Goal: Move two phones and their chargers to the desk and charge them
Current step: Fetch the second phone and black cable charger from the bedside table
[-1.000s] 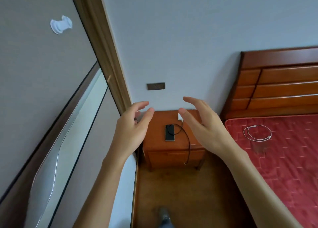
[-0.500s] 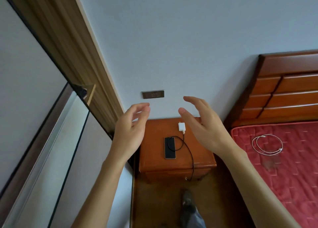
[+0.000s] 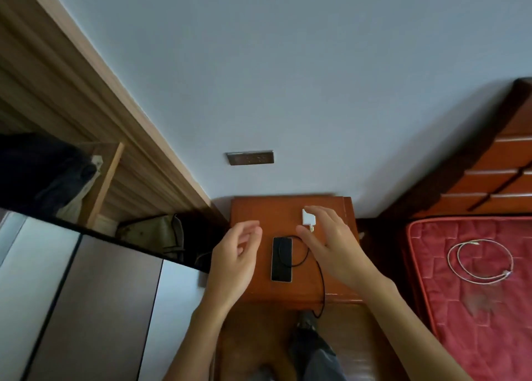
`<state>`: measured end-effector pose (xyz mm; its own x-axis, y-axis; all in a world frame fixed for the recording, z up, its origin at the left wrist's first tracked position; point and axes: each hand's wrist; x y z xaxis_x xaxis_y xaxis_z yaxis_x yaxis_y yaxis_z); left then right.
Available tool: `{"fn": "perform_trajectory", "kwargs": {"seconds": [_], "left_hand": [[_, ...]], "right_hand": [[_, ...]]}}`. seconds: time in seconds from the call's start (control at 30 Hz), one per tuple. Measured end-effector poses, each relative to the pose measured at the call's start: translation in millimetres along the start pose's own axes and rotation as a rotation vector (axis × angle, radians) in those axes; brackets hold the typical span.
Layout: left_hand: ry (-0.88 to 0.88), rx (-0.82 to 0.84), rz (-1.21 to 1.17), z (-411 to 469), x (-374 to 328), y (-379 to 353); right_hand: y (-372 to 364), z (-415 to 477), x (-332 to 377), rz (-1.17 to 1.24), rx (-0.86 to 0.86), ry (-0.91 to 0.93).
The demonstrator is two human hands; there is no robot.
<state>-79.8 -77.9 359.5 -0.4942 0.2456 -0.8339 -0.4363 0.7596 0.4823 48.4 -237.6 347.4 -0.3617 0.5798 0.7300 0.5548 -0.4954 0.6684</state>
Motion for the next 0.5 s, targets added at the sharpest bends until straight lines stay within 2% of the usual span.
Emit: {"fn": "perform_trajectory", "kwargs": {"seconds": [0.17,0.3,0.5], "left_hand": [[0.089,0.057,0.054,36.7,27.9,-38.0],[0.19,0.137,0.059,62.6,55.0,-66.2],[0.298,0.251,0.105,96.8,100.1,-104.6]], "right_hand": [[-28.8,31.5,-55.6,0.031,0.103,-0.146],[-64.8,47.0,-97.1,0.089,0.161,-0.346],[-123.1,70.1,-153.6,0.101,0.18,-0.585]]}}
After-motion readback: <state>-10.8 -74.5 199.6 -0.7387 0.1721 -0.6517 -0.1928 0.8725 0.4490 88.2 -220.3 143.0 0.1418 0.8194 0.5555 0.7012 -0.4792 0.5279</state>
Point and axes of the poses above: each hand's wrist, its own z-axis towards the middle knuckle, its own y-axis out of the back of the hand, x = y × z, and after that the axes turned 2 degrees about y, right-handed
